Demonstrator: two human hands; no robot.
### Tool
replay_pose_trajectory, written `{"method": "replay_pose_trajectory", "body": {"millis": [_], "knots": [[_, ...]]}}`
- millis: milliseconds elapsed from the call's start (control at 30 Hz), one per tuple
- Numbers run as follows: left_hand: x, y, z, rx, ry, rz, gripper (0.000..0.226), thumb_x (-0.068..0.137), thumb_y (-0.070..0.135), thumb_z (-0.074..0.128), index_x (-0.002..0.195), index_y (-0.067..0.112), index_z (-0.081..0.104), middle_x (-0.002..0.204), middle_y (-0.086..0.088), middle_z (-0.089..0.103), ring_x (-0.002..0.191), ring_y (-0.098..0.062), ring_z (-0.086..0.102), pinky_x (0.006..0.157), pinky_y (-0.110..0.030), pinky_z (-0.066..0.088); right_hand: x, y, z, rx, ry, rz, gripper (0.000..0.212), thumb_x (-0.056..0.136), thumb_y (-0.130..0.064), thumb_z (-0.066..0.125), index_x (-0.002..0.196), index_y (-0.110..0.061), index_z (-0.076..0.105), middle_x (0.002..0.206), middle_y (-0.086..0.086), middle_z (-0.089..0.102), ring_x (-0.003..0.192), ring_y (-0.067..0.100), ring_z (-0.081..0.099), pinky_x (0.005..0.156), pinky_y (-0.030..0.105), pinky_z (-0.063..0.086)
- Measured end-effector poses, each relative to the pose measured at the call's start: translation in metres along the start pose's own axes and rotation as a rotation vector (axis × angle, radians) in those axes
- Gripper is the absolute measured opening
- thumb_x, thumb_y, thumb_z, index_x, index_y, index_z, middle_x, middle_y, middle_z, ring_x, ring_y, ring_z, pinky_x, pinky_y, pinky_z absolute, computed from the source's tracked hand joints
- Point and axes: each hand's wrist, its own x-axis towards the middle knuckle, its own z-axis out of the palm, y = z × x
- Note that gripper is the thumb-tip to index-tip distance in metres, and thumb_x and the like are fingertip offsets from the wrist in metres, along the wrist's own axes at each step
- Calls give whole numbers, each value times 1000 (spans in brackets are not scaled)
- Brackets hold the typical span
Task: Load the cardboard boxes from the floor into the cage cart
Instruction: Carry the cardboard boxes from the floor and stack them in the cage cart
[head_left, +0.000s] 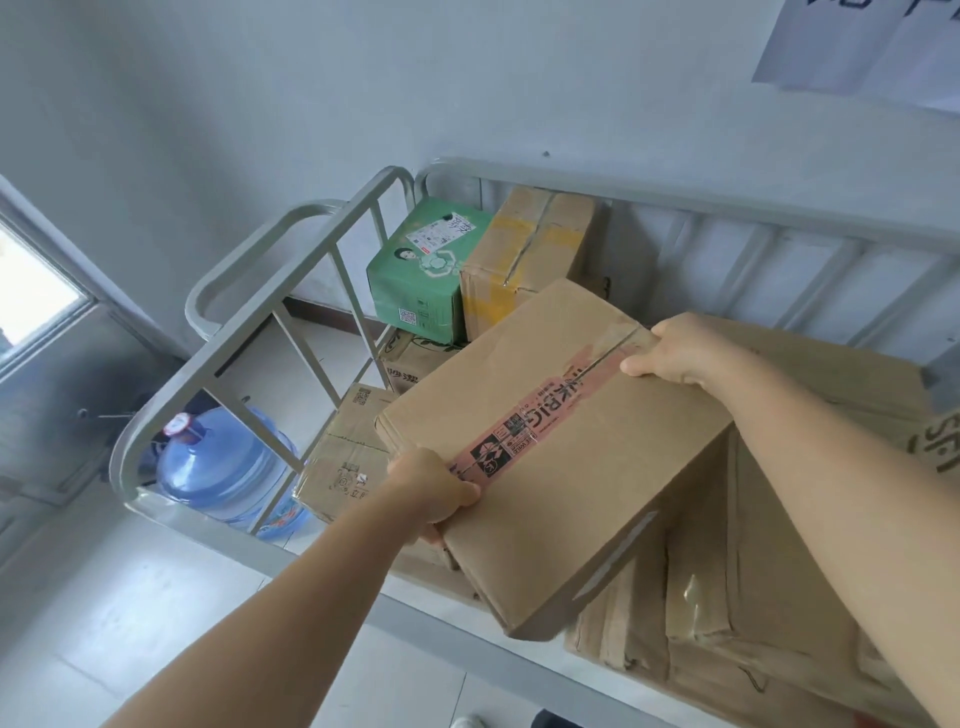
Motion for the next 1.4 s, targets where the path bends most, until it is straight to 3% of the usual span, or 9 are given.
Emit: {"method": "replay_pose_trajectory", "body": {"millis": [167, 700, 800, 867, 967, 1033, 1200, 1300, 1400], "knots": [[-9, -5, -2, -74, -58, -13, 18, 85, 12, 71, 86, 4, 55, 85, -12, 54, 69, -27, 60, 57, -42, 59, -1, -7, 0, 2, -20, -8, 53, 81, -40, 75, 119, -4, 65, 112, 13, 66, 101, 30, 62, 91, 38, 51], [-17, -14, -20, -136, -3, -51, 24, 85, 14, 72, 86, 3, 50, 85, -12, 52, 71, -26, 58, 67, -42, 58, 8, -30, 9, 21, -32, -95, 69, 84, -51, 69, 138, -10, 54, 136, 11, 56, 121, 30, 55, 100, 37, 45], [-6, -15, -26, 20, 72, -48, 47, 81, 40, 74, 100, 1, 54, 97, -17, 61, 76, -25, 64, 68, -38, 60, 8, -15, 12, 104, -32, -71, 73, 84, -49, 69, 143, -13, 49, 144, 10, 50, 128, 30, 50, 106, 40, 42], [10, -13, -29, 42, 162, -20, 76, 71, 49, 79, 121, 1, 47, 123, -18, 52, 101, -28, 60, 66, -38, 60, 7, -5, 15, 138, -34, -58, 71, 84, -49, 69, 143, -14, 49, 144, 9, 51, 127, 30, 51, 106, 41, 42], [23, -7, -33, -36, 244, 35, 130, 60, 45, 87, 152, 26, -2, 154, -11, 11, 122, -36, 47, 57, -35, 57, 6, 7, 21, 191, -21, -41, 63, 84, -47, 70, 136, -16, 56, 134, 7, 59, 115, 27, 59, 98, 39, 47], [32, -7, -38, 32, 236, 96, 133, 59, 50, 86, 151, 34, -9, 157, -4, -4, 118, -36, 50, 56, -33, 58, 4, 13, 27, 234, -22, -37, 53, 86, -42, 70, 131, -17, 60, 127, 6, 62, 109, 26, 61, 95, 39, 49], [53, -7, -56, 128, 244, 142, 126, 61, 58, 81, 152, 30, -1, 146, -6, 12, 87, -25, 59, 37, -21, 45, 0, 22, 41, 381, -12, 29, 60, 88, -41, 68, 142, -21, 50, 136, 5, 57, 116, 27, 58, 101, 43, 47], [60, -4, -63, 170, 249, 124, 118, 57, 60, 82, 148, 23, 17, 137, -7, 19, 103, -29, 56, 51, -28, 55, -2, 25, 47, 418, -10, 54, 60, 89, -42, 66, 144, -24, 48, 139, 2, 56, 119, 26, 57, 102, 44, 46], [70, -3, -66, 297, 315, 115, 117, 54, 65, 81, 144, 12, 28, 138, -6, 23, 122, -28, 41, 95, -46, 50, -10, 24, 52, 438, 10, 76, 62, 89, -41, 66, 145, -27, 46, 143, 1, 52, 124, 26, 53, 105, 46, 43]]}}
